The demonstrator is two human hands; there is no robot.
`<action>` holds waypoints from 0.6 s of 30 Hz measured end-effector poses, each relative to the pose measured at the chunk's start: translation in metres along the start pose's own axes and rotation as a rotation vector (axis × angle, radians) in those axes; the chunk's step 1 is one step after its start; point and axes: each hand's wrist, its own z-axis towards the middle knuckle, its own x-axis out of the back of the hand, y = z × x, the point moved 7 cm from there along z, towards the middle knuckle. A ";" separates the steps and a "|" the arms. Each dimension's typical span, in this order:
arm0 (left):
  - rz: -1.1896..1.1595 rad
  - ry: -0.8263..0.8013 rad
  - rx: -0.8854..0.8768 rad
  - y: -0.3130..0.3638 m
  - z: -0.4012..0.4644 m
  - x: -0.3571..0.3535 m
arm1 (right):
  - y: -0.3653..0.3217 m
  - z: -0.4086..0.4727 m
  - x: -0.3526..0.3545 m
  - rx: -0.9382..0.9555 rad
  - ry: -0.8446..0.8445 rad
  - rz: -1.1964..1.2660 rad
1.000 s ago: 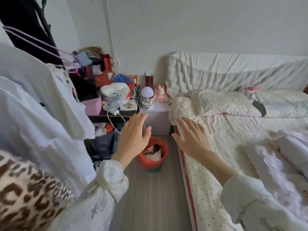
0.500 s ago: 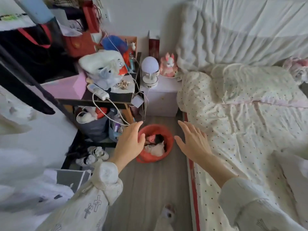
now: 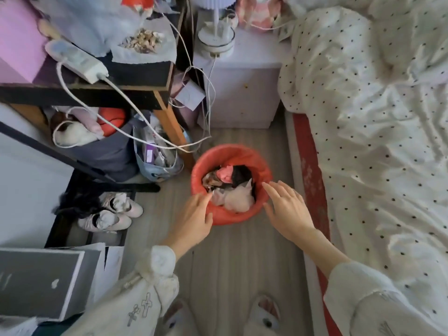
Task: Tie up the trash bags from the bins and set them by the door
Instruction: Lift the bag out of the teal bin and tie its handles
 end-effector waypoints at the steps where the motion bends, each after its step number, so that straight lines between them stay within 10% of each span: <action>1: 0.011 -0.010 0.001 -0.015 0.012 -0.022 | 0.008 0.014 -0.024 -0.010 -0.013 -0.009; 18: -0.042 0.469 0.181 -0.159 0.181 -0.109 | 0.089 0.169 -0.192 -0.138 0.212 0.027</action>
